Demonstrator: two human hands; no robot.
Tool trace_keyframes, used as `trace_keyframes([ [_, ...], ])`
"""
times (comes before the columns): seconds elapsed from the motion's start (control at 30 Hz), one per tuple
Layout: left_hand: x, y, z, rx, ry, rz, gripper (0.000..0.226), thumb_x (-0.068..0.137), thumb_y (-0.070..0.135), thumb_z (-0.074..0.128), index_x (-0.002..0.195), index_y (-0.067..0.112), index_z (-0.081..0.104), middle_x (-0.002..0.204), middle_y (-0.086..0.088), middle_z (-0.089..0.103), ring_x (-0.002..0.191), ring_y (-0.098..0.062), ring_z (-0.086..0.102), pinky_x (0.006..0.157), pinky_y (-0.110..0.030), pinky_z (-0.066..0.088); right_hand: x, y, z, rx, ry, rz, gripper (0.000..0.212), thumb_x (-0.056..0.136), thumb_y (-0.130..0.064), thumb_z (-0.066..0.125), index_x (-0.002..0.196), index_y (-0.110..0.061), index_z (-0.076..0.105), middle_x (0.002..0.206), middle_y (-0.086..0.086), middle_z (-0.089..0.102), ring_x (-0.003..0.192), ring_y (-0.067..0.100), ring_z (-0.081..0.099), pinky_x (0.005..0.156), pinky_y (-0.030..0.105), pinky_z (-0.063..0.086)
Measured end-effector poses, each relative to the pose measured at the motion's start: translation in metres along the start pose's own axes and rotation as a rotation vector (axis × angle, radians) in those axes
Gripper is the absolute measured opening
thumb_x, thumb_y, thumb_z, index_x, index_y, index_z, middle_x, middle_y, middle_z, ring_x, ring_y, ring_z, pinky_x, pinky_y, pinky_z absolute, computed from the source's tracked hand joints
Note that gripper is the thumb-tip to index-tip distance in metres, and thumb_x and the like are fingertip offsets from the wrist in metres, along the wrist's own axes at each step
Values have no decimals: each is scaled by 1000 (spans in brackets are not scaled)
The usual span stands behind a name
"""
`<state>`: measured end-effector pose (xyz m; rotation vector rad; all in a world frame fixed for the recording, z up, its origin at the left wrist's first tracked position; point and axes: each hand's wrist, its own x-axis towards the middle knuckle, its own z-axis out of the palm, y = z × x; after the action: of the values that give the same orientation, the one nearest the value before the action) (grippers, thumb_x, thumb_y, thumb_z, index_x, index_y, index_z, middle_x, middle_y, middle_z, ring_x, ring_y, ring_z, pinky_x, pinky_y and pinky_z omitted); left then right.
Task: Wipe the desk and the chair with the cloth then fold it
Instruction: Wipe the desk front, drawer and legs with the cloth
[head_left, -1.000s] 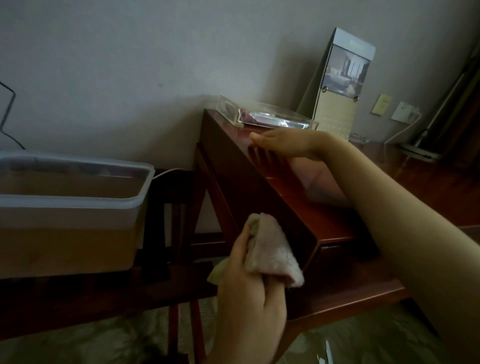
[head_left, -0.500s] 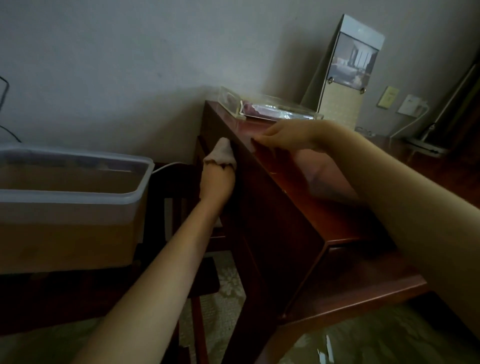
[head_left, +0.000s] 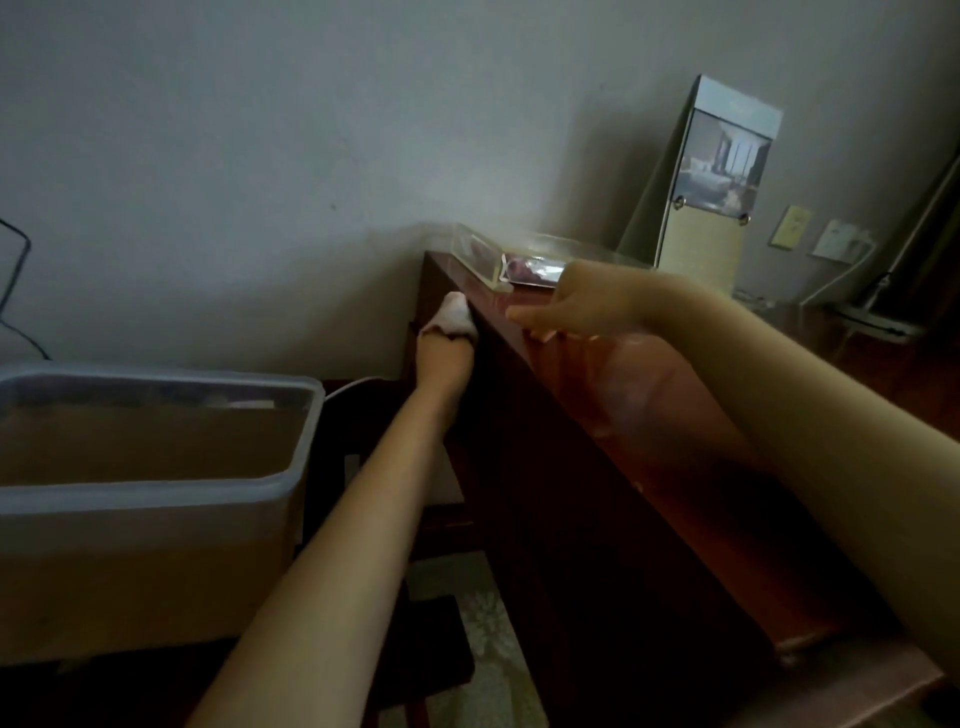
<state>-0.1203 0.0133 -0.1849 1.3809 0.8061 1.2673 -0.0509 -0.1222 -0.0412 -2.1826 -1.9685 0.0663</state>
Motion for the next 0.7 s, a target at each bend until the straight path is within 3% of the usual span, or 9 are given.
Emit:
trace_keyframes([
  [0.07,40,-8,-5,-1,11,-50,20,91,24,38,77,24,52,102,-6,58,97,-19,54,90,-42,48,2,1,3,-45,79,-66,33,90,-43,58,62,-25,60,45,-13,56,47,0,52,47,7,35],
  [0.13,72,-17,-4,60,10,-5,31,85,41,30,81,21,54,100,-7,60,96,-23,56,83,-43,49,5,7,6,-52,95,-68,36,87,-44,60,66,-17,68,52,-7,61,51,4,54,54,14,40],
  [0.2,91,-22,-6,129,20,43,25,93,30,29,88,19,52,98,-7,56,92,-19,52,73,-27,44,8,13,8,-51,95,-47,46,85,-48,60,76,-5,74,68,8,67,59,13,56,64,26,45],
  [0.27,116,-30,-7,186,22,111,24,100,14,27,94,20,49,98,-5,51,91,-15,47,72,-19,37,14,20,8,-37,91,-43,54,84,-51,59,80,2,72,68,16,65,56,16,51,63,30,45],
  [0.4,153,-40,-8,288,36,136,28,100,12,29,106,10,57,110,-14,57,103,-22,53,87,-30,41,16,25,7,11,56,-47,63,82,-52,59,78,10,67,76,28,62,58,20,48,62,33,44],
  [0.53,169,-36,-8,313,-7,99,30,98,9,28,112,0,53,113,-20,55,103,-30,53,94,-42,42,15,29,6,44,15,-62,51,80,-55,58,63,-9,70,70,21,63,59,17,52,73,38,50],
  [0.63,172,-34,-7,221,-23,123,28,98,12,30,109,3,54,110,-18,55,96,-23,51,84,-38,43,15,32,6,65,-4,-56,57,77,-59,58,70,-3,71,71,24,62,61,18,50,72,36,50],
  [0.7,169,-37,-5,137,-30,157,26,96,14,34,101,7,58,102,-17,56,95,-20,51,83,-34,42,14,31,4,86,-28,-37,56,78,-57,59,64,-4,69,64,15,52,59,19,46,66,31,43],
])
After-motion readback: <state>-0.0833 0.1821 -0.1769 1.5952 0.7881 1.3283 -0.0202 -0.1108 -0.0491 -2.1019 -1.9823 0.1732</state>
